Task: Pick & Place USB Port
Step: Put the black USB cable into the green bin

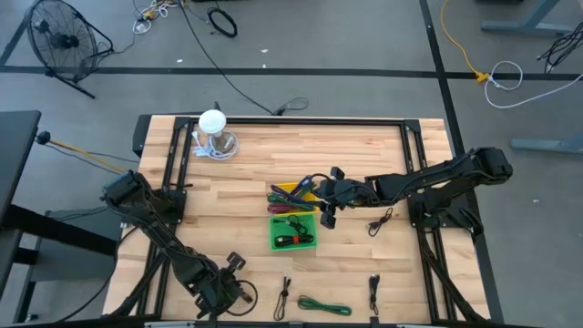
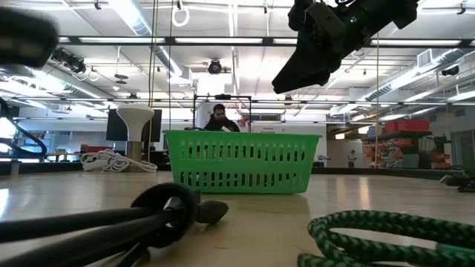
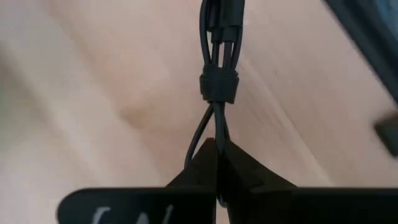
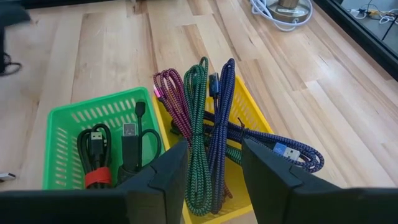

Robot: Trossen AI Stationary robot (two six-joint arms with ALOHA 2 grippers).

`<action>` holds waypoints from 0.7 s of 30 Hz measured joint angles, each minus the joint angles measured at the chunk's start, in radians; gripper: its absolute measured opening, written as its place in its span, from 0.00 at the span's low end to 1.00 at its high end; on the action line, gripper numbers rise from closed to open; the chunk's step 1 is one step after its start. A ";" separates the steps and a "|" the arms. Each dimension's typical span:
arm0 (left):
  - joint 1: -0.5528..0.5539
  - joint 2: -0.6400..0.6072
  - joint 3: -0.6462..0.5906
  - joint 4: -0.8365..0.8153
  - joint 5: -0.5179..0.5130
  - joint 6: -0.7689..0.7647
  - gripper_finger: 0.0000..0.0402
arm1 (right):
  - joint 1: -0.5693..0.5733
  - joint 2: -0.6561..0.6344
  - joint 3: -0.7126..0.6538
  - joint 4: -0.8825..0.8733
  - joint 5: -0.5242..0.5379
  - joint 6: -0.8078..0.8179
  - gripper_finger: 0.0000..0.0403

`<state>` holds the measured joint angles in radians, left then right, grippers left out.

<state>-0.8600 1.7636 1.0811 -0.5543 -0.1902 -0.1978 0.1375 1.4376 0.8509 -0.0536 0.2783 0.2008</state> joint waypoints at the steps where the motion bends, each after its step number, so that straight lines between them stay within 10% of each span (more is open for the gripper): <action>1: 0.000 -0.009 0.020 -0.025 -0.039 0.000 0.01 | 0.000 0.000 0.000 0.000 0.000 0.000 0.37; 12: 0.050 -0.129 0.109 -0.163 -0.578 -0.029 0.01 | 0.000 0.000 0.000 -0.001 -0.001 0.000 0.37; 21: 0.265 -0.134 0.104 -0.069 -0.567 -0.040 0.01 | 0.000 0.000 0.000 -0.001 -0.001 0.000 0.37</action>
<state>-0.5952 1.6291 1.1854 -0.6230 -0.7568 -0.2378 0.1375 1.4380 0.8509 -0.0544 0.2775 0.2005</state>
